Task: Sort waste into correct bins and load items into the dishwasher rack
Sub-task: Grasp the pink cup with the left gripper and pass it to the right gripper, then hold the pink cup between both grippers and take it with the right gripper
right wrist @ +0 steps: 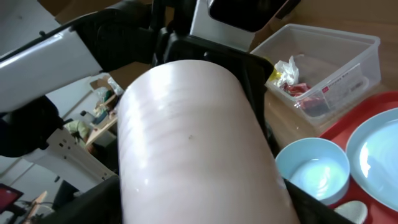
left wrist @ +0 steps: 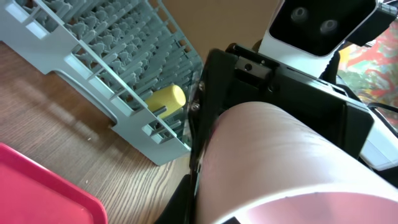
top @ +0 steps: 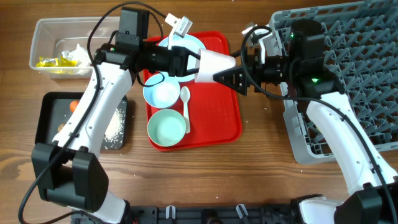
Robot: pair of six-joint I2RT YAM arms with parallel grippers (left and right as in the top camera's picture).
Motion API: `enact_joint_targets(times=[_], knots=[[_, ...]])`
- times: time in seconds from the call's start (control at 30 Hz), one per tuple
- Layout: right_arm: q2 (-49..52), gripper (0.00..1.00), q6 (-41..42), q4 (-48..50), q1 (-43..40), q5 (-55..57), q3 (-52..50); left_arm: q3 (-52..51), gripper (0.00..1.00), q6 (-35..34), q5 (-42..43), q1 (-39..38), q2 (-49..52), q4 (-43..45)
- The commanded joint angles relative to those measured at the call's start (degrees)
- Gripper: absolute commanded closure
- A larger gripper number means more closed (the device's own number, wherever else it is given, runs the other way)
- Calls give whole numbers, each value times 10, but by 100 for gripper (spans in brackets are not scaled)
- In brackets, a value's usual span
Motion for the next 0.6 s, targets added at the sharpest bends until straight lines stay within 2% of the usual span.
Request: enact_joint_targets(times=[0.0,0.07,0.17,0.33,0.5,0.57], knots=[[5,30,0,4,2,-9,-2,7,96,7,17,-3,2,5],[5,35,0,4,2,-10,-2,7,96,7,14,-3,2,8],[4,40,-2,17,2,-10,-2,7,86,7,6,-3,2,7],[4,43,-5,23,0,-9,-2,7,75,7,-11,-3,3,2],[4,45,-17,18,-19,-9,-2,7,70,7,-45,-2,3,-24],[4,45,-17,13,-31,-9,-2,7,63,7,-52,-2,3,-23]])
